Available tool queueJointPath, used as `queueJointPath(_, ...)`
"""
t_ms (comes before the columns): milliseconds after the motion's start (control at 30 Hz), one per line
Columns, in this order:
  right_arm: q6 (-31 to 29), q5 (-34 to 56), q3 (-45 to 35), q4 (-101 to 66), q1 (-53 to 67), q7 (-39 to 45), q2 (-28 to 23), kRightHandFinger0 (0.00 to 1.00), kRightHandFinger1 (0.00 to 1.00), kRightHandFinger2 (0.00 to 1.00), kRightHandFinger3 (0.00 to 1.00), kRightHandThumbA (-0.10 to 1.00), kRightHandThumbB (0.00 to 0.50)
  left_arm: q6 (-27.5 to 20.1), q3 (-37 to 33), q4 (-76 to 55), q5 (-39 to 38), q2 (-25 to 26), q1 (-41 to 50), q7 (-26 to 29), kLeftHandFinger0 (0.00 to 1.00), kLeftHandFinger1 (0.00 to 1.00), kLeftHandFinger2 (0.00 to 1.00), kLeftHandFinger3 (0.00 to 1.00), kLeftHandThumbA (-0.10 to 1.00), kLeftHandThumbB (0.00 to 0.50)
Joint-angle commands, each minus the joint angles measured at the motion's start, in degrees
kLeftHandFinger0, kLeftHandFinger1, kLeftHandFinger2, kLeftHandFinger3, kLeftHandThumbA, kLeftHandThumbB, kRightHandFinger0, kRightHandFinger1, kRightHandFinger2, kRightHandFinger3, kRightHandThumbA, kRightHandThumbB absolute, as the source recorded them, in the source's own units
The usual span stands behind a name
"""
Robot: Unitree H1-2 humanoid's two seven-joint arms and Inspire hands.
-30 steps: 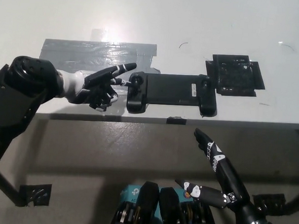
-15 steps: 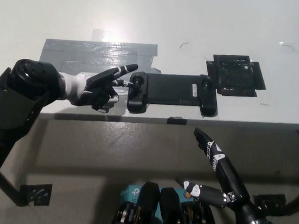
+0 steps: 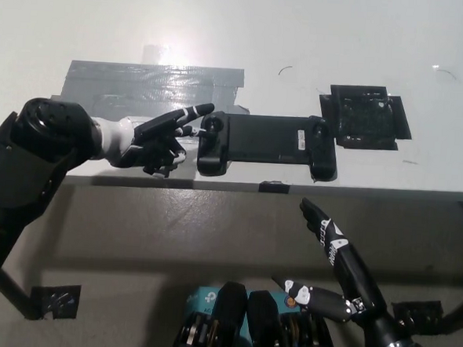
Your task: A controller is being placed at the center of the desk near the left hand and the robot uses its left hand's index finger to press a button at the left area of the controller
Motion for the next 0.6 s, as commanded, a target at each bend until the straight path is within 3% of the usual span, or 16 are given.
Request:
queueJointPath(0,-1.8,0.1,0.4,-1.0,0.4,0.7,-0.1,1.00,1.00,1.00,1.00,0.80,0.263,1.1,-2.0,0.3,2.1,-0.8,3.2,-0.9,0.00,0.00,0.15,1.00,1.00,0.452)
queueJointPath(67,-2.2,0.4,0.4,-0.6,0.6,0.8,0.0,1.00,1.00,1.00,1.00,0.79,0.255,0.1,-3.0,0.6,3.1,-0.8,4.3,-0.6,0.00,0.00,0.20,1.00,1.00,0.462)
queueJointPath(167,-2.5,0.5,0.4,-0.4,0.7,0.8,-0.1,1.00,1.00,1.00,1.00,0.78,0.253,0.9,-3.6,2.0,3.0,-1.3,5.1,-0.8,0.00,0.00,0.06,1.00,1.00,0.475)
queueJointPath(567,-2.8,0.4,0.4,-0.4,1.3,0.8,0.0,1.00,1.00,1.00,1.00,0.76,0.251,-3.4,-5.7,2.4,4.3,-0.6,8.0,-0.7,0.00,0.00,0.03,1.00,1.00,0.488)
